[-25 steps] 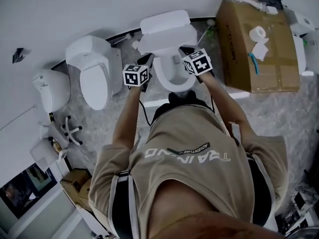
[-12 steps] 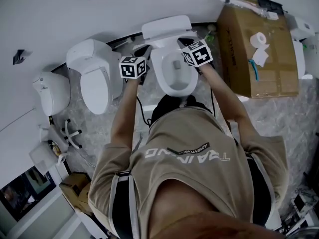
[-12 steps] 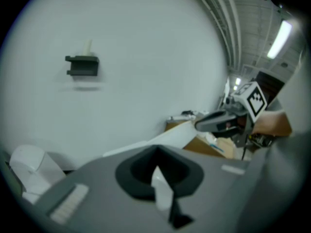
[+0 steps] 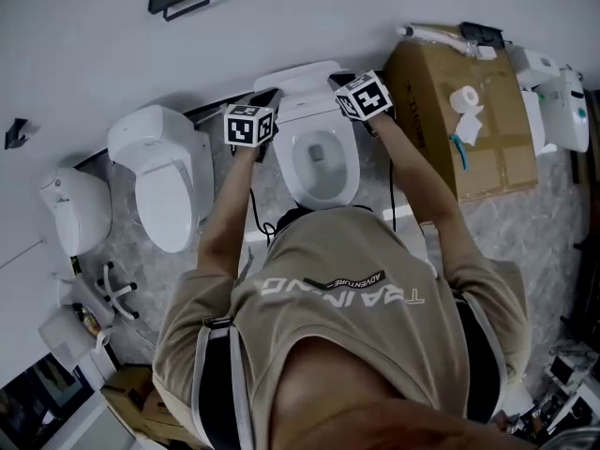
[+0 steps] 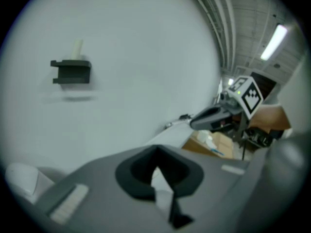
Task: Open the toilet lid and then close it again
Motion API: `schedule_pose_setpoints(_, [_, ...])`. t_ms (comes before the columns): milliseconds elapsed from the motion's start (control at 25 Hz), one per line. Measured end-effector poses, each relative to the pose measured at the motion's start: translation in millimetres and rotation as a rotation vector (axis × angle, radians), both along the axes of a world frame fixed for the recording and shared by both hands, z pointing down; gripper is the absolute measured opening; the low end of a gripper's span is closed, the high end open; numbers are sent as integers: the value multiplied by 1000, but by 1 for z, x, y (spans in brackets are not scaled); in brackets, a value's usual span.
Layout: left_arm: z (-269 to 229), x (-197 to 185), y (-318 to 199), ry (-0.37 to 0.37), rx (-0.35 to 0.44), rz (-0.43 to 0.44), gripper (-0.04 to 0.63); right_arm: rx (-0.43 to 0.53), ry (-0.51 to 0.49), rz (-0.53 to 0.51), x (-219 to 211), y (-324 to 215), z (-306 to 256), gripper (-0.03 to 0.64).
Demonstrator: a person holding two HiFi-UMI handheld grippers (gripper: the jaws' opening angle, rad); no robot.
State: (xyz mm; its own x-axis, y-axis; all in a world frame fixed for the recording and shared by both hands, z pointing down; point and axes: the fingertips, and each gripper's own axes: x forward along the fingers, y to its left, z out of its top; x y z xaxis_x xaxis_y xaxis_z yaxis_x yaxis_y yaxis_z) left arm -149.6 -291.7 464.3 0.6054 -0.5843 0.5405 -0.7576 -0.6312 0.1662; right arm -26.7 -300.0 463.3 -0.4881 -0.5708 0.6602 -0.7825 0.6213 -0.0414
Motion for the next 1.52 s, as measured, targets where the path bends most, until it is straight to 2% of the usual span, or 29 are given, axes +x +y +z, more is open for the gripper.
schedule_pose_setpoints(200, [-5, 2, -32, -20, 2, 43, 5, -32, -48, 52, 2, -34, -8, 9])
schedule_pose_setpoints(360, [-8, 3, -55, -17, -3, 45, 3, -23, -27, 62, 3, -57, -13, 9])
schedule_pose_setpoints(480, [-15, -1, -76, -2, -5, 8, 3, -4, -20, 37, -2, -79, -20, 9])
schedule_pose_setpoints(800, [-19, -3, -117, -83, -6, -54, 3, 1, 7, -63, -10, -124, -22, 9])
schedule_pose_setpoints(1080, [-18, -8, -148, -72, -48, -72, 3, -16, 31, -106, -25, -159, -23, 9])
schedule_pose_setpoints(1360, [-16, -8, -186, -103, -39, -76, 3, -47, 12, -81, -28, -189, -20, 9])
schedule_pose_setpoints(1520, [-17, -9, -203, -98, -46, -67, 3, -23, 41, -72, -29, -204, -22, 9])
